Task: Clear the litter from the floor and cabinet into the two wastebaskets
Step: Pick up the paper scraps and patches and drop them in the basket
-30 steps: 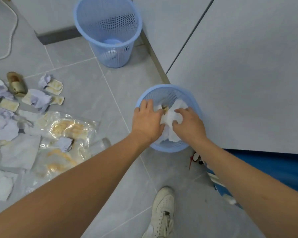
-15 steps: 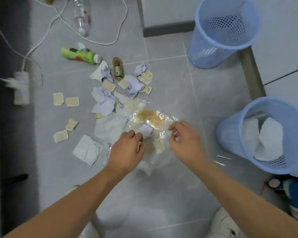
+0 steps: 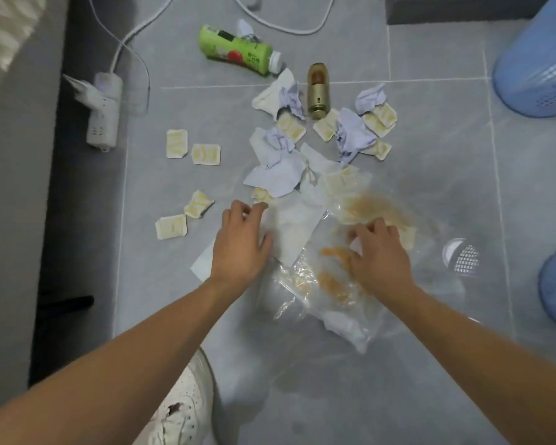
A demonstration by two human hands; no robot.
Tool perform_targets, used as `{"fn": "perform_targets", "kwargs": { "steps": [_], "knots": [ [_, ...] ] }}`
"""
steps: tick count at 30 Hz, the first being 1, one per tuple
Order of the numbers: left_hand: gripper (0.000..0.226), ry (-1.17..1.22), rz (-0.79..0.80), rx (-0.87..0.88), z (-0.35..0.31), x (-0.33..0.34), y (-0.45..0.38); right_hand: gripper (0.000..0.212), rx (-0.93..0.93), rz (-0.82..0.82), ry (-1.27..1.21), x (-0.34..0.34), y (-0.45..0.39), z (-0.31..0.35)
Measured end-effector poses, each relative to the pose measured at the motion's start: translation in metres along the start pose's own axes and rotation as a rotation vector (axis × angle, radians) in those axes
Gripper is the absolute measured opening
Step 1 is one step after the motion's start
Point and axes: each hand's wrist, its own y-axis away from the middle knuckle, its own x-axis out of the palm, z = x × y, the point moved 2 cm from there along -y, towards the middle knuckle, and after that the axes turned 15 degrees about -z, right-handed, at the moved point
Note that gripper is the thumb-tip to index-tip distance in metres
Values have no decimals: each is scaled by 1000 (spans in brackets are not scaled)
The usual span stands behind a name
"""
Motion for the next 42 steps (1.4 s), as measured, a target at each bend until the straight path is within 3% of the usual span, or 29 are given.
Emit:
{"fn": "perform_targets", "kwargs": {
  "steps": [4, 11, 19, 24, 33, 38, 42],
  "knots": [
    [51, -23, -41, 28, -18, 24, -67, 28, -25, -4, 4, 3, -7, -2],
    [54, -159, 84, 51, -30, 56, -108, 24, -17, -5, -14, 3, -7, 0],
    [28, -62, -45, 58, -31, 28, -104, 26, -14, -68, -133, -23, -1, 6],
    [21, 224, -23, -24, -67, -24, -81, 24, 34, -131, -249, -72, 8, 6],
    [22, 508, 152, 2, -255, -99, -18, 21, 182, -388, -335, -247, 38, -65],
    [24, 678, 225, 6, -394, -91, 15, 20, 314, -483, -300, -344, 68, -163],
    [24, 717, 299, 57, -486, -58, 45, 22, 498, -466, -292, -378, 93, -248]
  ]
}}
